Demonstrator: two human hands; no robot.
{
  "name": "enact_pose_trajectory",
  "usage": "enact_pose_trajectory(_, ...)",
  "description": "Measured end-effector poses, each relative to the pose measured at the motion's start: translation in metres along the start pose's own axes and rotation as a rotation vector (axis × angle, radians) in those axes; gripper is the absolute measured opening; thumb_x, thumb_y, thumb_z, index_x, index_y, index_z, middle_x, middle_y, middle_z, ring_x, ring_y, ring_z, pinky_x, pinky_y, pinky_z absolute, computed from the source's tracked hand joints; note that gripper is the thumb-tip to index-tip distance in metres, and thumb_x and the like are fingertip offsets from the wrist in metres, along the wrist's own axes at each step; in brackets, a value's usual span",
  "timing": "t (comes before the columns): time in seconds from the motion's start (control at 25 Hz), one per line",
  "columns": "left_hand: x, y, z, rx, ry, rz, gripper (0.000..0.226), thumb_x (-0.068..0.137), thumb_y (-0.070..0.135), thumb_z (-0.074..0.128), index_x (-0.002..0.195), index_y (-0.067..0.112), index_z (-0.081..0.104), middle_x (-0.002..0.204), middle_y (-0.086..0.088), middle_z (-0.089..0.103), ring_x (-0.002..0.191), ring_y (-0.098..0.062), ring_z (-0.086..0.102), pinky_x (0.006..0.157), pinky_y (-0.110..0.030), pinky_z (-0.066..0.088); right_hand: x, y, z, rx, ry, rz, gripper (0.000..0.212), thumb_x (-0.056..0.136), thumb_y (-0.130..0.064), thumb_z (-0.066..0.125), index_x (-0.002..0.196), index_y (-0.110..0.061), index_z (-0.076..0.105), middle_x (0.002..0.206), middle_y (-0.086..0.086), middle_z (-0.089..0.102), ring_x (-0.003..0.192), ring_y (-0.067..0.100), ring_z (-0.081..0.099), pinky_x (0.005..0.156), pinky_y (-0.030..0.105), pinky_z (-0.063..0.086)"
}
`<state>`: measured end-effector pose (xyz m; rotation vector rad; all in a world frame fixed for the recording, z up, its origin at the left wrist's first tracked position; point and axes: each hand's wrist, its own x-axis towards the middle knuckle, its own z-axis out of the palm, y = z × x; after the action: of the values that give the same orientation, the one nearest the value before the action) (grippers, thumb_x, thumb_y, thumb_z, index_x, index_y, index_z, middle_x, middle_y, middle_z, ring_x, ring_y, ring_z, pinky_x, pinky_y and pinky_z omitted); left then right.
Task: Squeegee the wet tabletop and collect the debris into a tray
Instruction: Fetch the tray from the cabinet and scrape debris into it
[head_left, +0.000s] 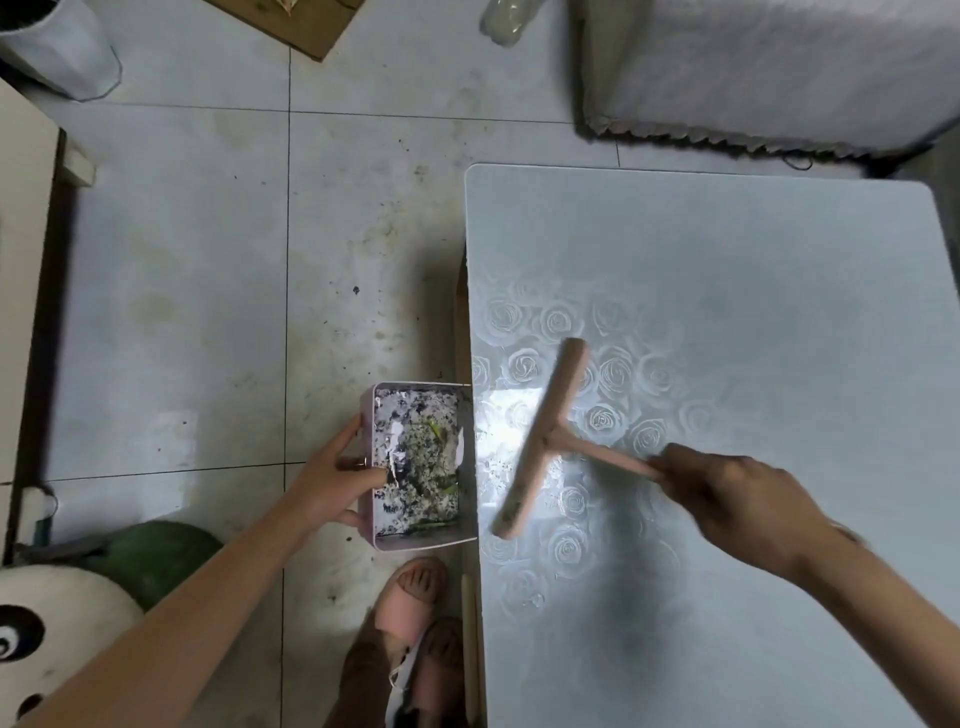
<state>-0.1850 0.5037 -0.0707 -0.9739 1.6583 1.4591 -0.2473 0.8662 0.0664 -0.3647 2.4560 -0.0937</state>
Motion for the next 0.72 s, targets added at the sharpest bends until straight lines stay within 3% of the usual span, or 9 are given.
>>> enact_pose_trajectory(0.08,0.005,0.002,-0.001,-0.009,0.007,0.003,0.089,0.081,-0.002,0.065,0.147,0.040,0.025,0.097,0.009,0.058,0.081,-0.014,0.067,0.052,-0.034,0.058,0.026,-0.034,0.008,-0.006,0.021,-0.088,0.021,0.096,-0.042,0.039,0.116,-0.042,0.047,0.096,-0.013,0.063,0.091,0.020,0.061,0.066,0.031,0.042)
enact_pose_trajectory(0.2,0.011,0.001,-0.001,-0.011,0.021,0.003,0.088,0.081,-0.003,0.065,0.148,0.039,0.026,0.094,0.008,0.060,0.068,-0.010,0.069,0.048,-0.033,0.057,0.042,-0.054,0.003,-0.077,0.086,-0.223,0.022,0.093,-0.048,0.034,0.112,-0.041,0.044,0.089,-0.008,0.064,0.081,0.022,0.061,0.061,0.031,0.043)
enact_pose_trajectory(0.4,0.015,0.004,-0.004,-0.030,0.003,-0.022,0.091,0.080,-0.003,0.066,0.148,0.040,0.024,0.103,0.002,0.061,0.081,-0.018,0.069,0.055,-0.037,0.059,0.026,-0.009,-0.036,-0.135,0.014,0.009,0.007,0.096,-0.046,0.038,0.098,-0.040,0.036,0.077,-0.014,0.059,0.071,0.020,0.056,0.055,0.030,0.033)
enact_pose_trajectory(0.48,0.017,0.006,-0.005,-0.027,-0.003,-0.024,0.092,0.079,-0.002,0.067,0.148,0.041,0.023,0.111,-0.003,0.060,0.086,-0.021,0.069,0.057,-0.038,0.060,0.038,-0.025,-0.032,-0.184,-0.011,-0.025,0.010,0.097,-0.045,0.033,0.101,-0.038,0.038,0.086,-0.009,0.062,0.080,0.022,0.060,0.059,0.030,0.036)
enact_pose_trajectory(0.6,0.018,0.006,-0.004,-0.027,0.000,-0.028,0.092,0.080,-0.003,0.066,0.148,0.041,0.023,0.110,-0.003,0.062,0.085,-0.023,0.069,0.058,-0.040,0.060,0.055,-0.061,-0.017,-0.263,0.048,-0.173,0.010,0.098,-0.040,0.032,0.104,-0.035,0.039,0.082,-0.005,0.058,0.070,0.024,0.056,0.054,0.031,0.031)
enact_pose_trajectory(0.72,0.016,0.005,-0.005,-0.032,-0.005,-0.030,0.092,0.080,-0.004,0.065,0.148,0.042,0.023,0.105,0.001,0.064,0.083,-0.022,0.070,0.058,-0.040,0.060,0.029,-0.043,-0.019,-0.183,0.076,-0.075,0.010,0.096,-0.043,0.036,0.101,-0.036,0.038,0.080,-0.007,0.059,0.072,0.022,0.059,0.053,0.030,0.031)
